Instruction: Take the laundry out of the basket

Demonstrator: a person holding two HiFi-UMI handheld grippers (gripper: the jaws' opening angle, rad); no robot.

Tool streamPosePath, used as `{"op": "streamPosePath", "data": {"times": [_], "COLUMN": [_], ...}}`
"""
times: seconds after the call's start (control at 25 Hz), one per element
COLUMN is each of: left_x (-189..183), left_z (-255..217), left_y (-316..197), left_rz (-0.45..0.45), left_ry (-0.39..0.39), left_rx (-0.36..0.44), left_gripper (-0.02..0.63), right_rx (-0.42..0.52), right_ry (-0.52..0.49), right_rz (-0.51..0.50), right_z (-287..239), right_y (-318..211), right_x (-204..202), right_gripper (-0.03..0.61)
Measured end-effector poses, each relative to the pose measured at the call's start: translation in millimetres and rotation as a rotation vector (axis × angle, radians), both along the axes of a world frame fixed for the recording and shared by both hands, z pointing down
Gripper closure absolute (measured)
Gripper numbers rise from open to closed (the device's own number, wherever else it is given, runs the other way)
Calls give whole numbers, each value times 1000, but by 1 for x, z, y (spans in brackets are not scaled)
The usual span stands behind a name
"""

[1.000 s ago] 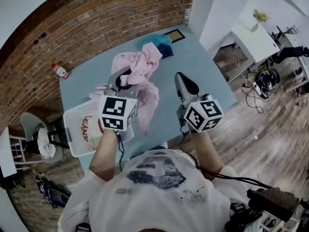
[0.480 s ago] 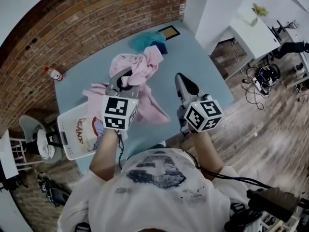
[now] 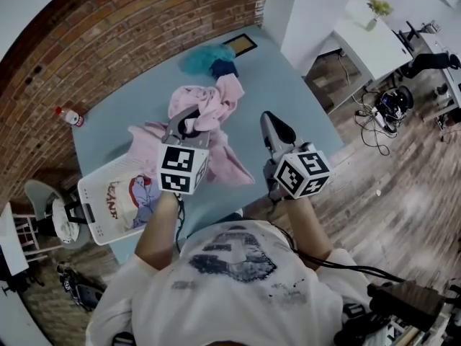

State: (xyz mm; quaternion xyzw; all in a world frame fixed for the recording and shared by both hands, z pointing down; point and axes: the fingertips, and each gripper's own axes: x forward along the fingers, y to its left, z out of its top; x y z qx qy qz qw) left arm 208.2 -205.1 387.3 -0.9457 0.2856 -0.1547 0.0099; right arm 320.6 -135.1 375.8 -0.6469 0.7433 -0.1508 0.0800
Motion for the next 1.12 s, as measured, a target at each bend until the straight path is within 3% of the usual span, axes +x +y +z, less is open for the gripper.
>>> {"op": "streamPosePath", "data": {"times": [0.2, 0.44, 0.84, 1.12], "left_x": [14, 23, 51, 65], "left_z": [29, 85, 109, 146], "left_y": [2, 7, 15, 35], "left_rz": [11, 14, 47, 111], "left_ry": [-5, 5, 0, -54], "left_rx": [-54, -216, -236, -294], "left_gripper": [575, 577, 577, 575], "right_rx": [-26, -63, -113, -142], "right_ry": [-8, -17, -26, -37], "right_rz": [16, 32, 73, 83], "right_z": [13, 32, 53, 68], "right_y": [2, 7, 16, 21], "right_x": [14, 25, 46, 50], "right_gripper": [581, 581, 580, 581]}}
